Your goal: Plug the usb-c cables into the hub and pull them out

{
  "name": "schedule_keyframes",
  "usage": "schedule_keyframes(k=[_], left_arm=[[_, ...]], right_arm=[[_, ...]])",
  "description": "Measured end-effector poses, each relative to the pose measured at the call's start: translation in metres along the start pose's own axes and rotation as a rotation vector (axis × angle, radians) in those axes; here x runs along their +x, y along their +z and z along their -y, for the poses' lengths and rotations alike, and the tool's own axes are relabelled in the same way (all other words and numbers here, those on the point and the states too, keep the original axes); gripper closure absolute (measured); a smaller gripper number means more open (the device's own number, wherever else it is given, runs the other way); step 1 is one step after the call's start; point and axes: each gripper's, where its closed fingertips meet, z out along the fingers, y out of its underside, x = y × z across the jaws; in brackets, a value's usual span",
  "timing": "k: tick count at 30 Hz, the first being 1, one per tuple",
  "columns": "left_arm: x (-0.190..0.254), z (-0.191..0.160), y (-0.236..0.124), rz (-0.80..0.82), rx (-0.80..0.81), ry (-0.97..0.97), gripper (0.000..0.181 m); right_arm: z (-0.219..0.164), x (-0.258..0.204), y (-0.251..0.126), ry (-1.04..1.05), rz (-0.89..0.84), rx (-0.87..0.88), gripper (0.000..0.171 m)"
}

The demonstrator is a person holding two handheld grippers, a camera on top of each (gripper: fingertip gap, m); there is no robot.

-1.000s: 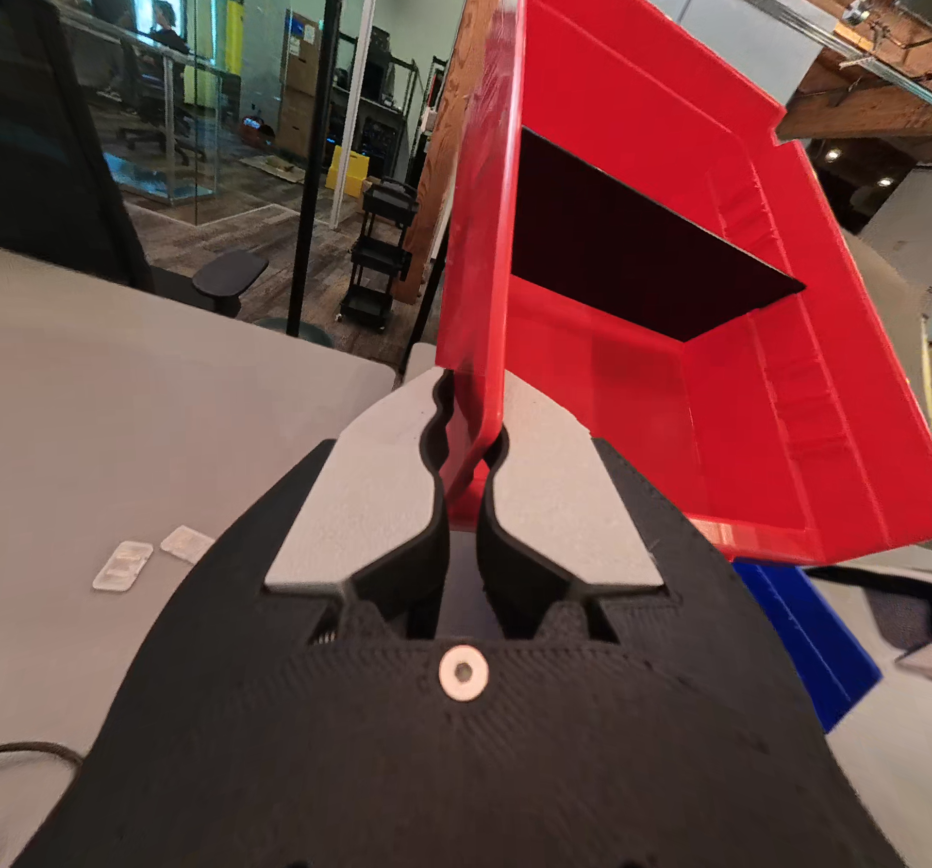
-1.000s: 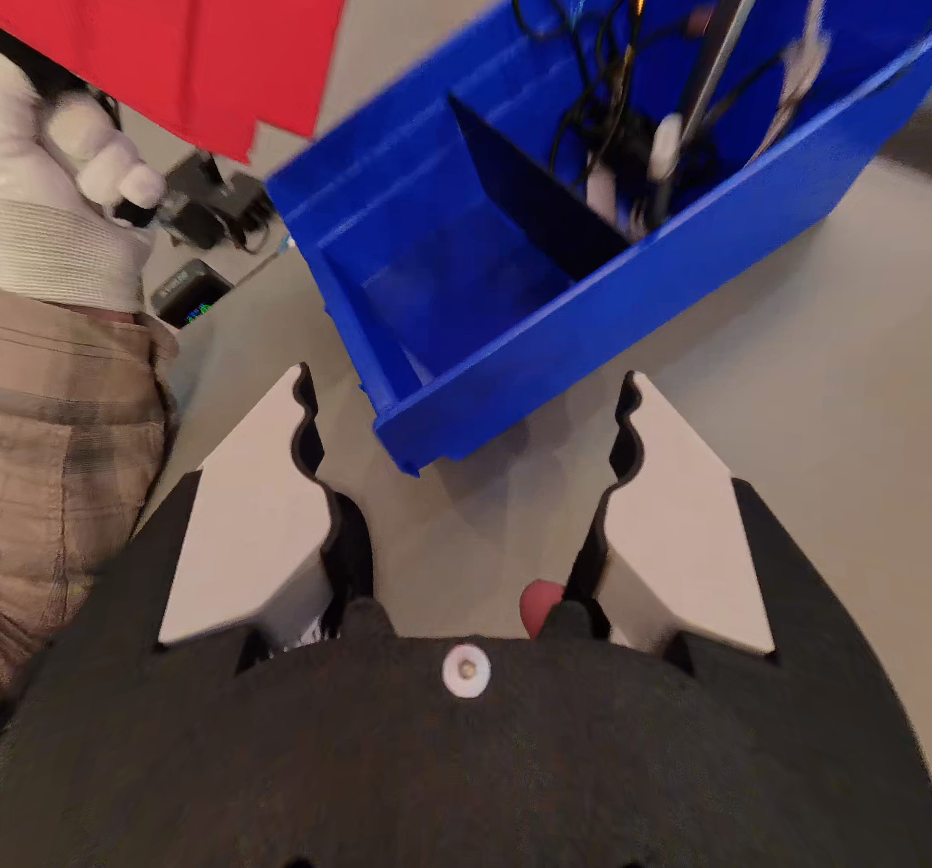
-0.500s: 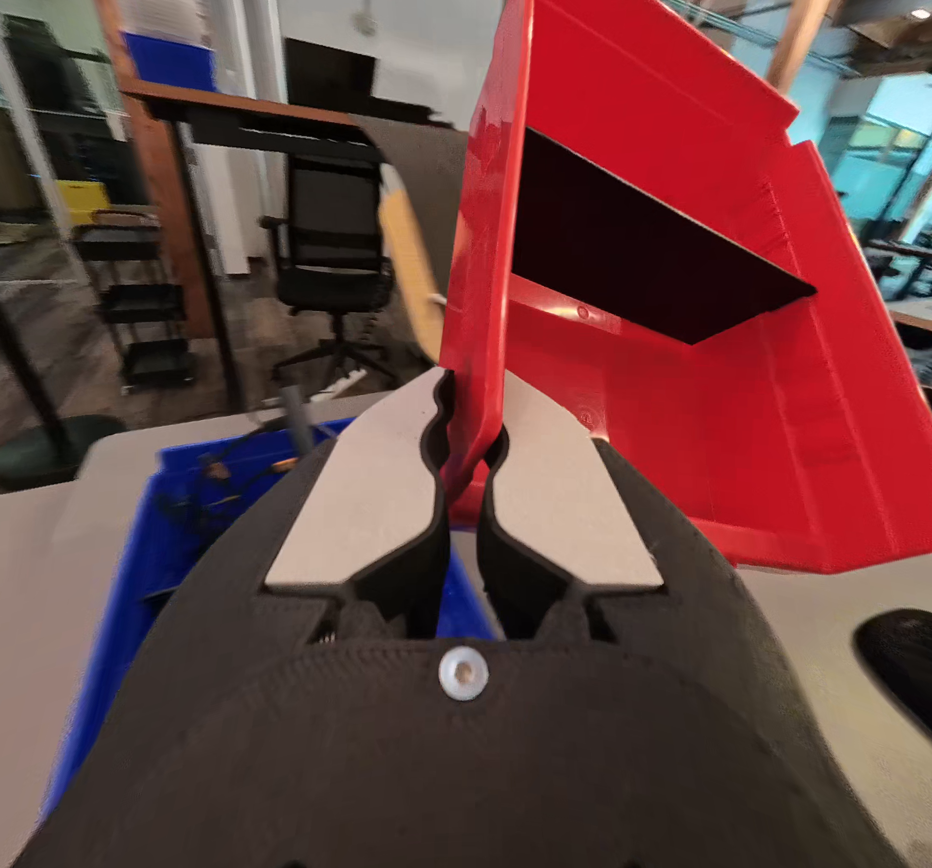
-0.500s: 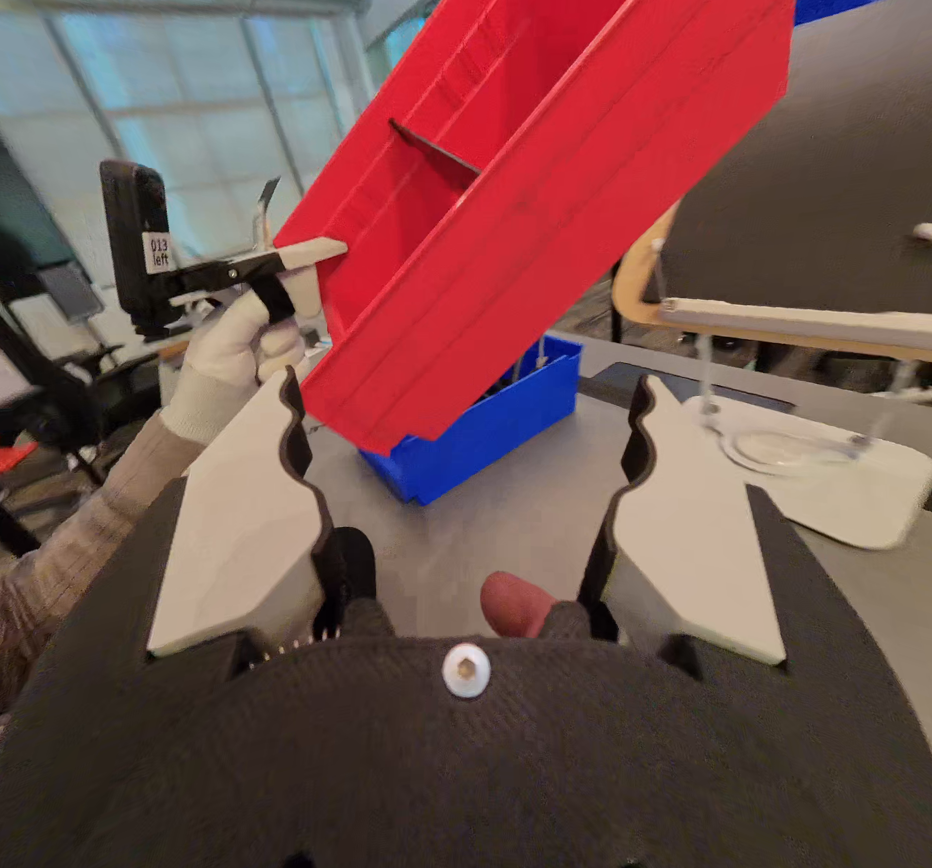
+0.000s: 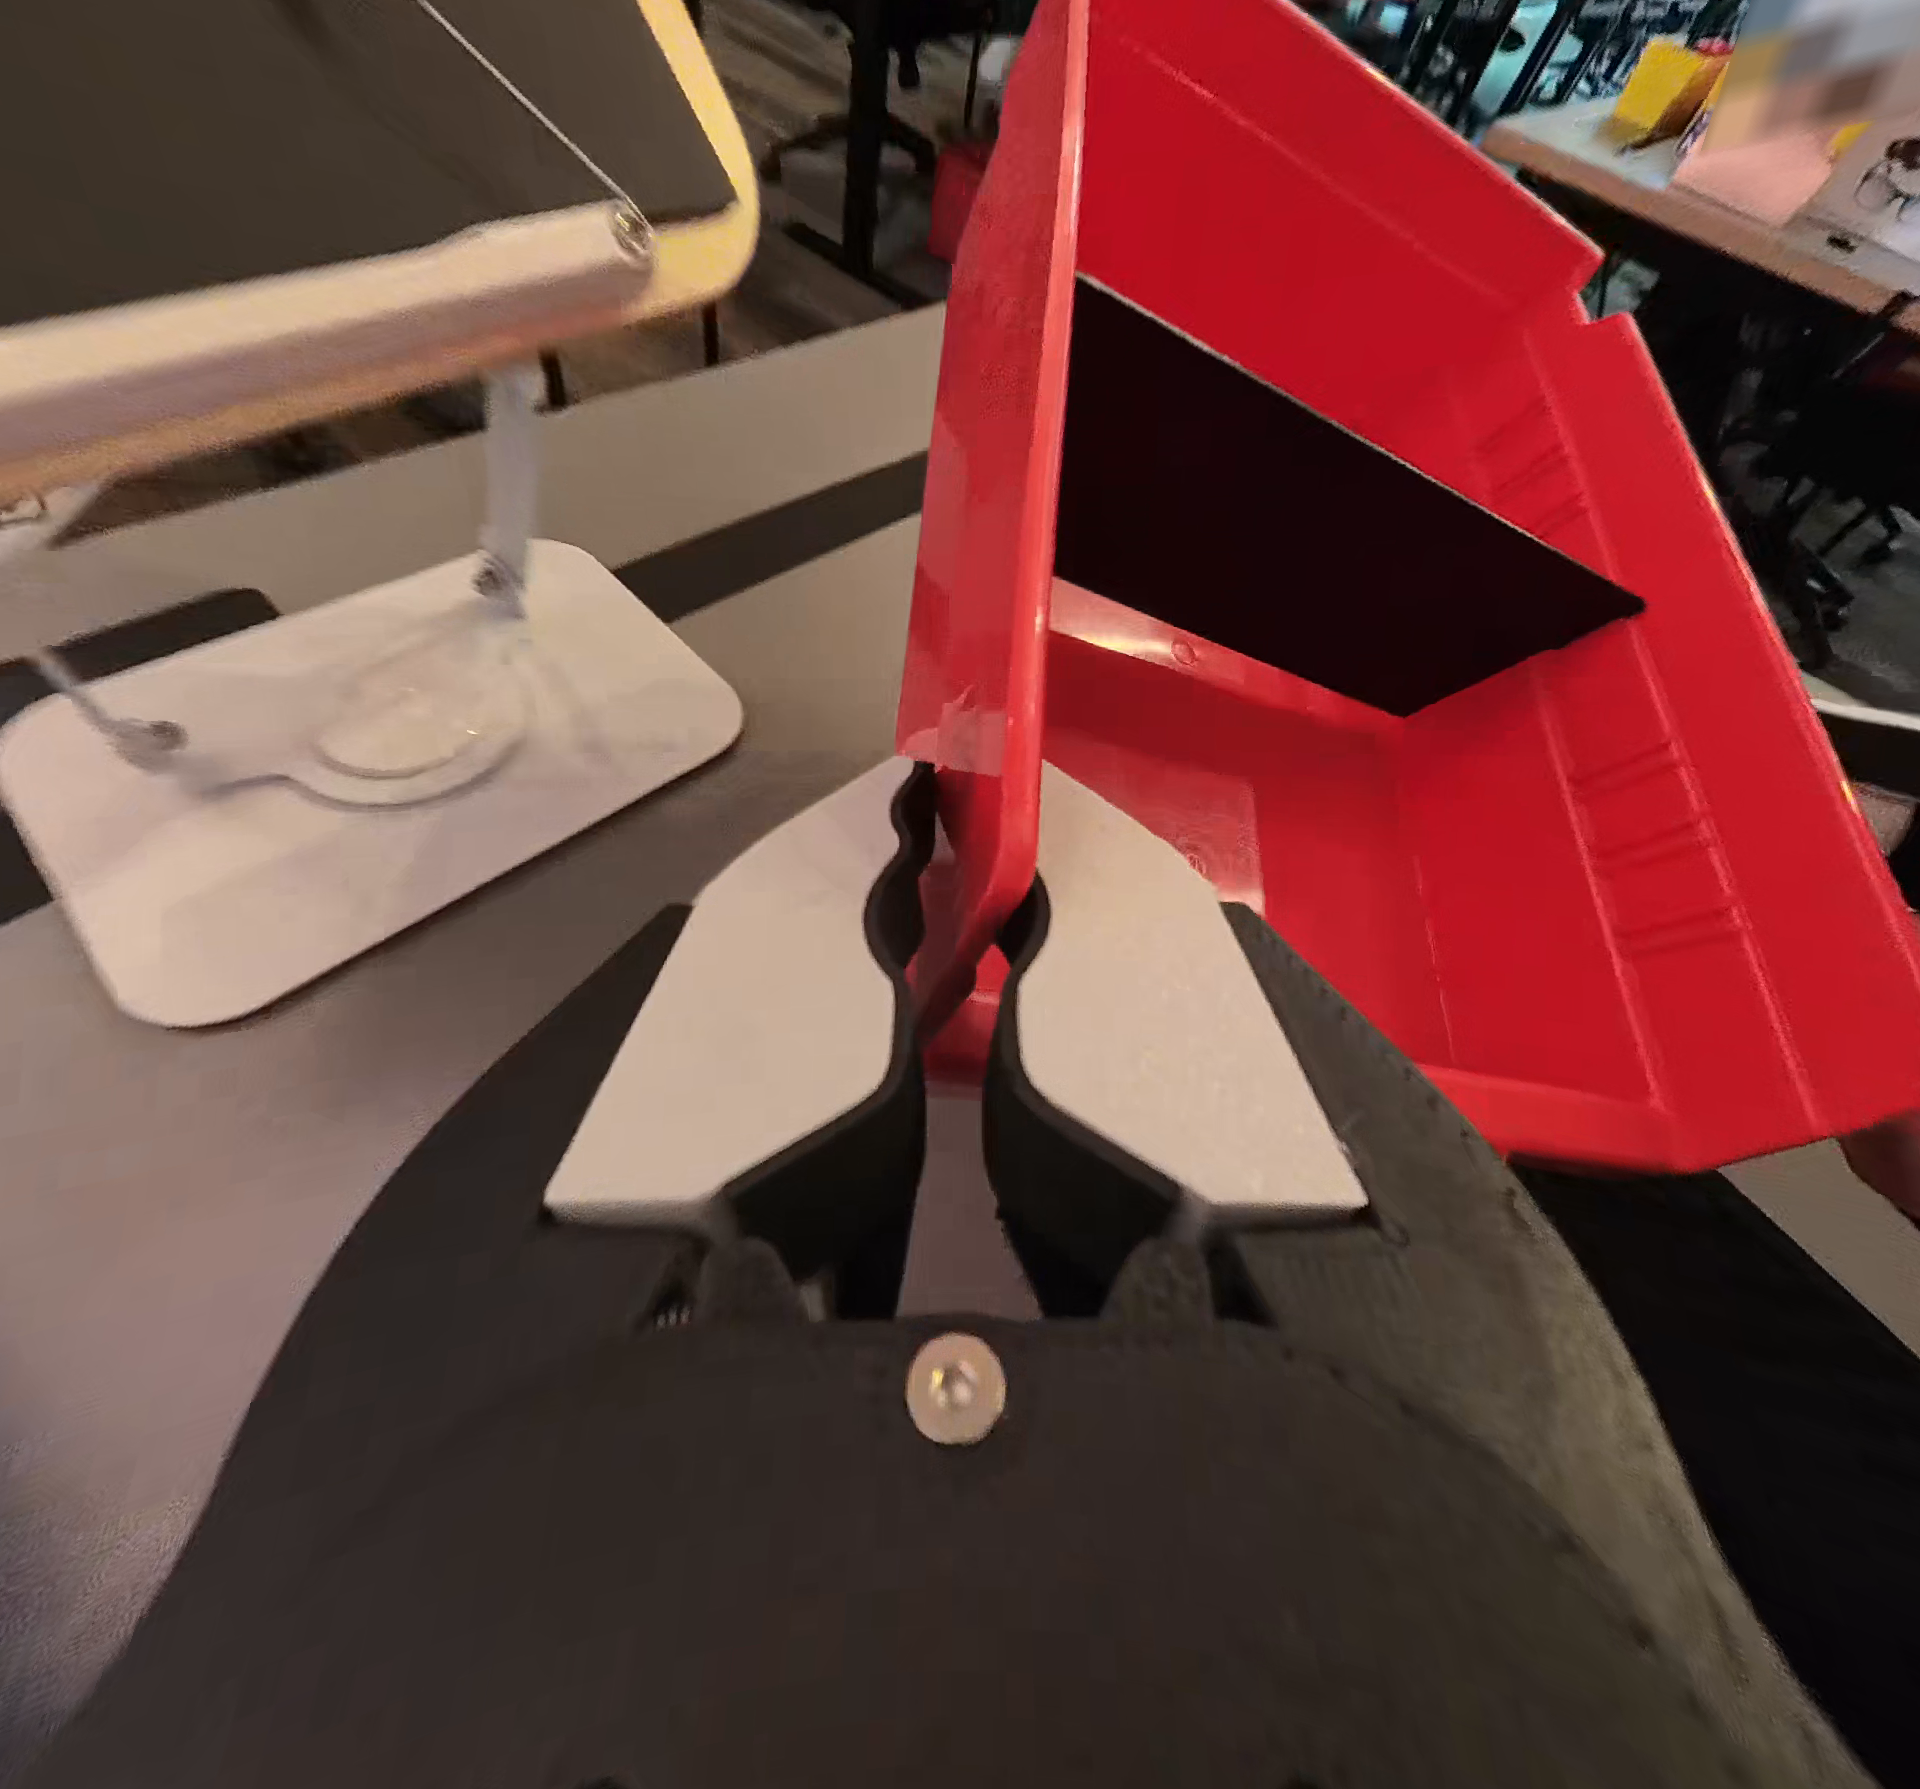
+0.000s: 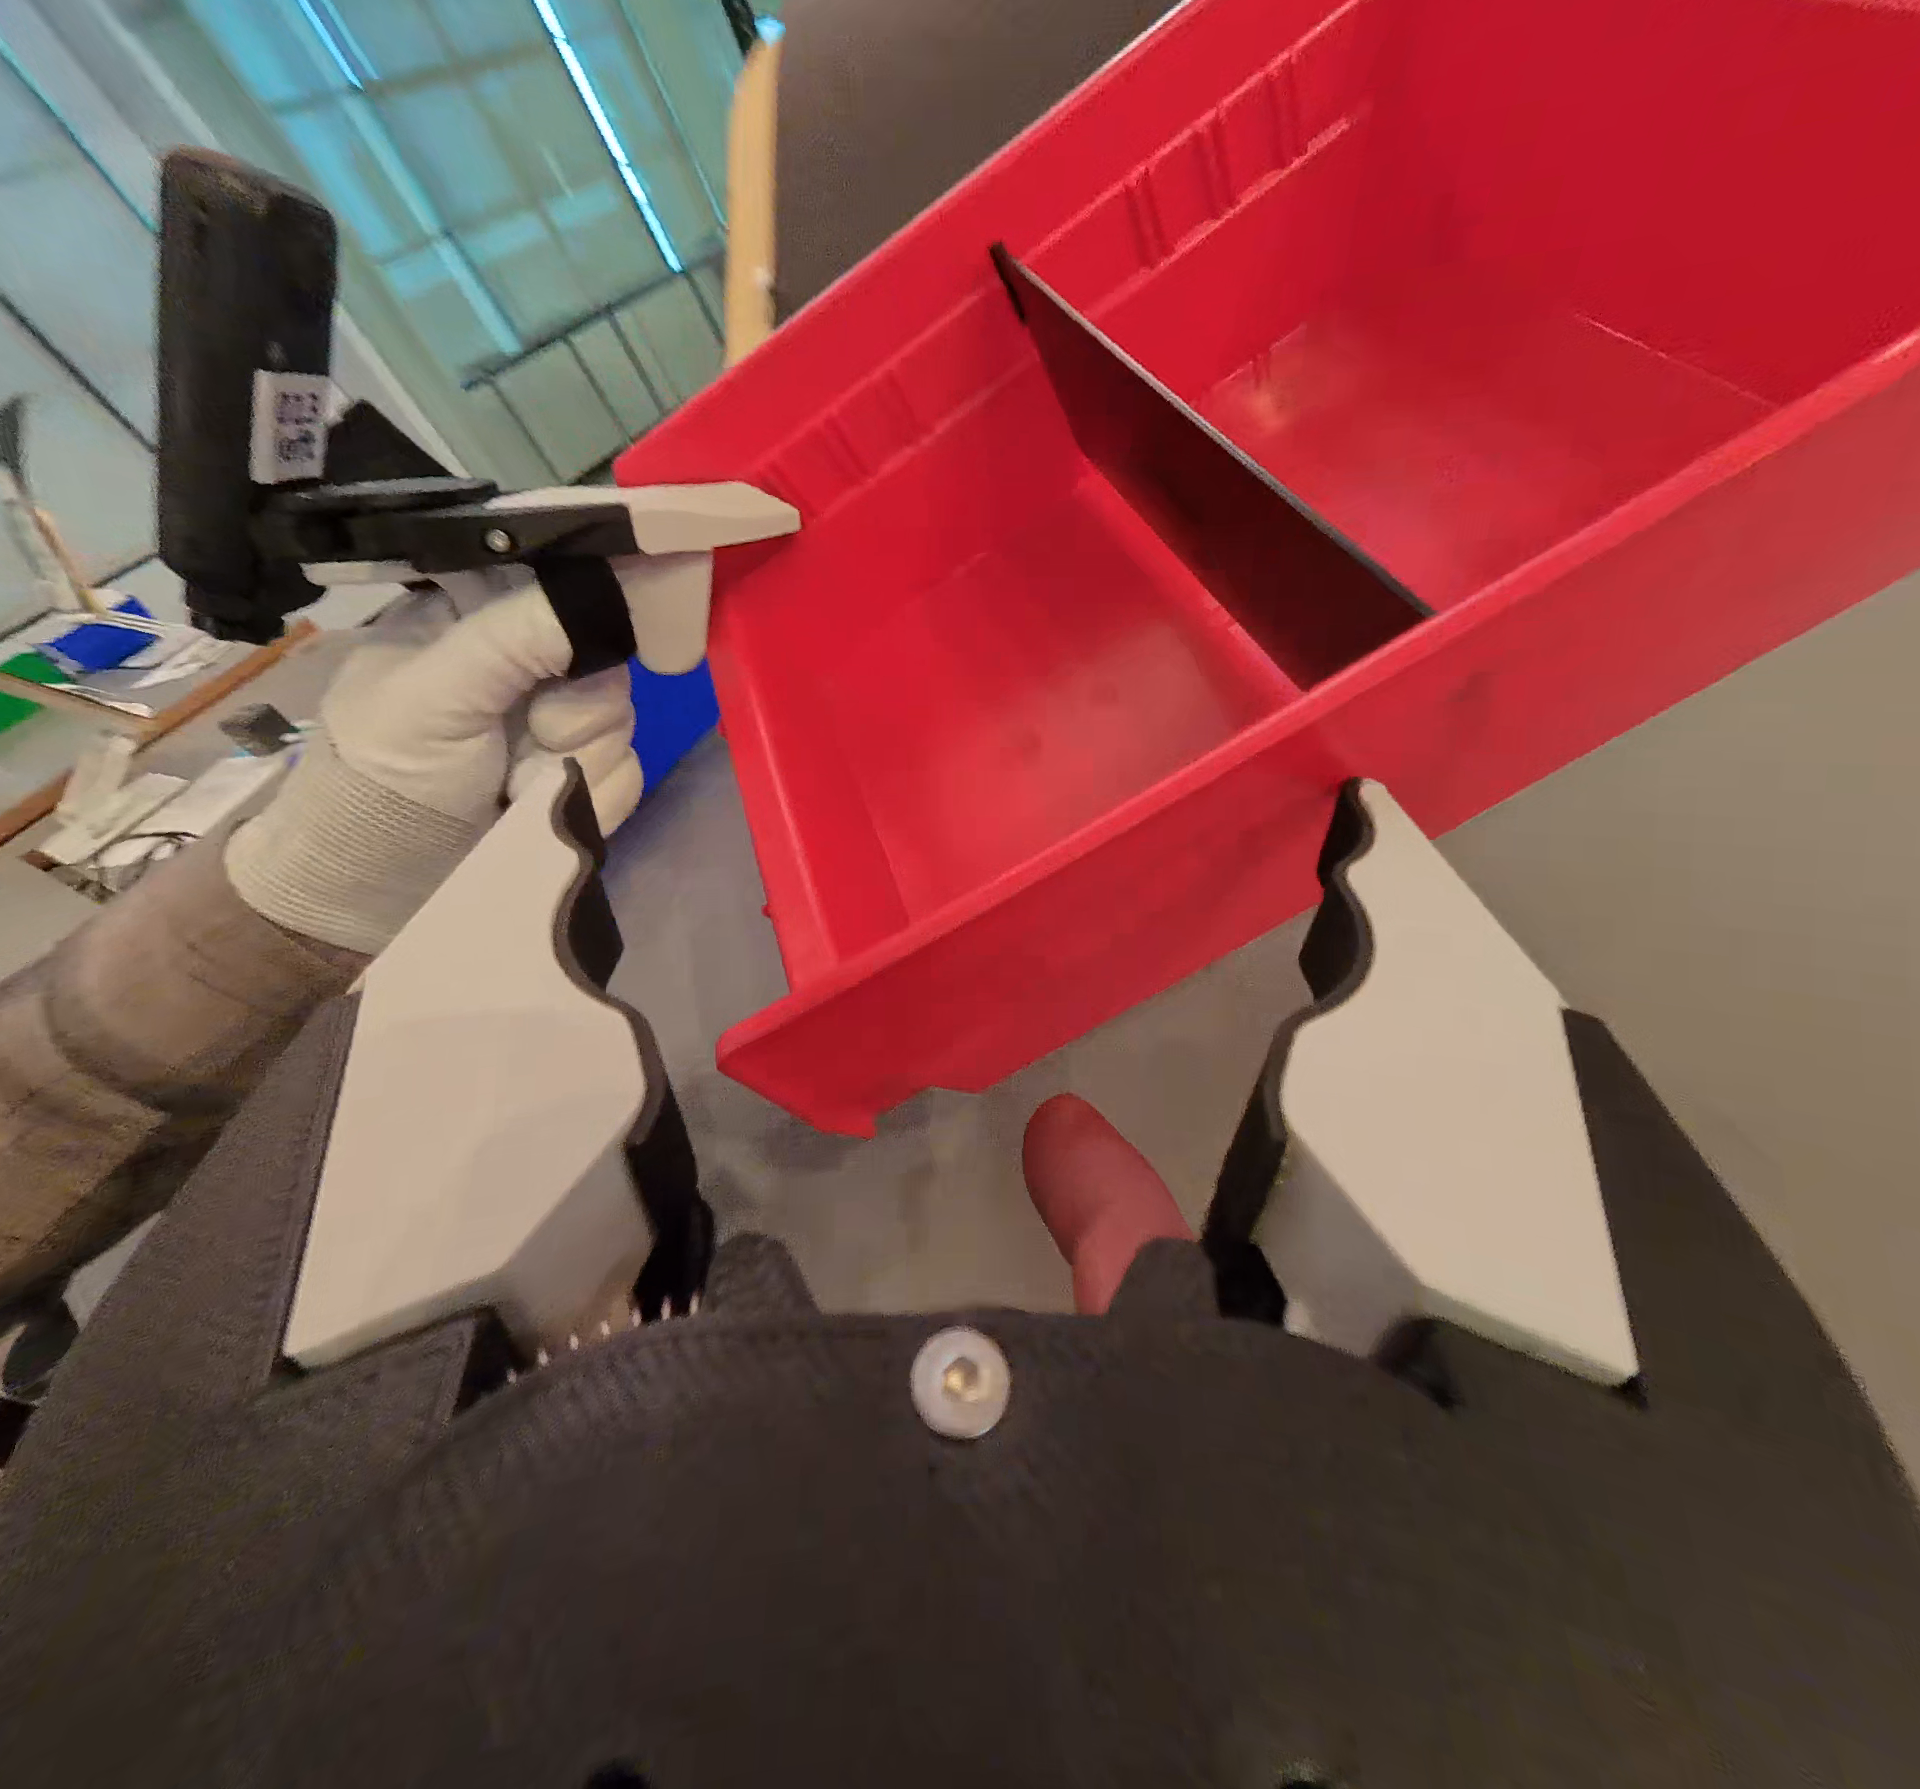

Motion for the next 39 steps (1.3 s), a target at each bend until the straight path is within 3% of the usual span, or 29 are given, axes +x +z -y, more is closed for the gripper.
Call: schedule_keyframes(k=[4,9,18,25,31,39], left_arm=[[0.017,-0.02,0.045,-0.013,-0.074,-0.023,0.17],[0.037,-0.04,0.087,-0.055,-0.191,-0.012,0.167],[0.062,-0.067,0.124,-0.101,-0.257,-0.017,0.163],[0.112,-0.083,0.146,-0.214,-0.365,0.001,0.14],[0.146,-0.076,0.173,-0.264,-0.37,-0.038,0.122],[0.153,-0.06,0.226,-0.22,-0.347,-0.04,0.118]], right_arm=[[-0.019,0.053,0.001,0.046,-0.068,-0.087,0.038],[-0.025,0.101,0.007,0.032,-0.157,-0.174,0.018],[-0.023,0.168,0.003,-0.041,-0.224,-0.29,0.04],[-0.015,0.228,-0.002,-0.06,-0.246,-0.376,0.063],[0.0,0.285,0.003,-0.105,-0.287,-0.429,0.08],[0.016,0.356,0.031,-0.156,-0.332,-0.473,0.081]])
